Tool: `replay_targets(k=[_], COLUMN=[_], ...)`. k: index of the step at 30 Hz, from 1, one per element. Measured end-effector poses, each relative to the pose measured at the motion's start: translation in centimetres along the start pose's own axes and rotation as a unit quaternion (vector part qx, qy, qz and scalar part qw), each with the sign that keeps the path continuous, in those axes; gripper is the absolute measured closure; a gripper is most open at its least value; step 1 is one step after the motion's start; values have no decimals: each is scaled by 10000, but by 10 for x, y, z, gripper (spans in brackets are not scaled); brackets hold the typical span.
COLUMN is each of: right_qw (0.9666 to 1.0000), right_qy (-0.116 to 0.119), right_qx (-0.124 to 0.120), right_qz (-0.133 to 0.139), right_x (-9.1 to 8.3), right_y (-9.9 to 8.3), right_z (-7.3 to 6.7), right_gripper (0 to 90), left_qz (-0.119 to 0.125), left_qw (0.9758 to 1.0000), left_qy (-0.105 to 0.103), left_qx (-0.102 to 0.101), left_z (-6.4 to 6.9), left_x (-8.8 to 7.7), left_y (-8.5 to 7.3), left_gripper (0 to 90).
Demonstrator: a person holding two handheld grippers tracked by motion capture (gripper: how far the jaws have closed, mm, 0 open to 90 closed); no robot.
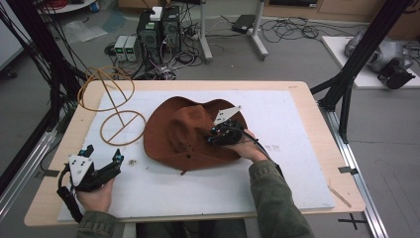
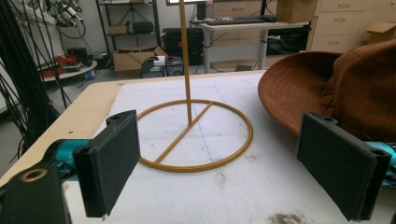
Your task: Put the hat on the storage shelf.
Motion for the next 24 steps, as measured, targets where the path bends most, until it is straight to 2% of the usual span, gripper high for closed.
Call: replay_targets(k=[4,10,17,19,24], right_qw=[9999,10000,9991,9979,9958], right_qy=[10,-48,-150,-180,-212], right_qx=[96,46,243,346,477], right_qz=[-77,-11,309,516,753], right_x=[0,-2,-14,-20,-26], right_y=[-1,0,2,1,-5], right_z=[1,1,4,4,5], right_gripper=[878,880,879,879,879], left_qz=[1,-19,-28,-25,-35], left_qw=[10000,10000,10000,10000,10000], left_qy=[-3,-4,-14,-16,-49], left_qx=[13,40,63,56,63], left_z=[1,1,1,1,2], left_x=[0,0,0,0,0], left_y=[0,0,0,0,-1], left_gripper=[142,143,143,143,144])
Point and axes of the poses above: each handheld gripper's, and its own axes: x roughly forward along the jaws, y roughly out of its top, z roughly to its right, the point moved 3 cm from there along x, roughly forward along the jaws, and after that the axes turned 5 degrees about -y, right-handed, at the moved point
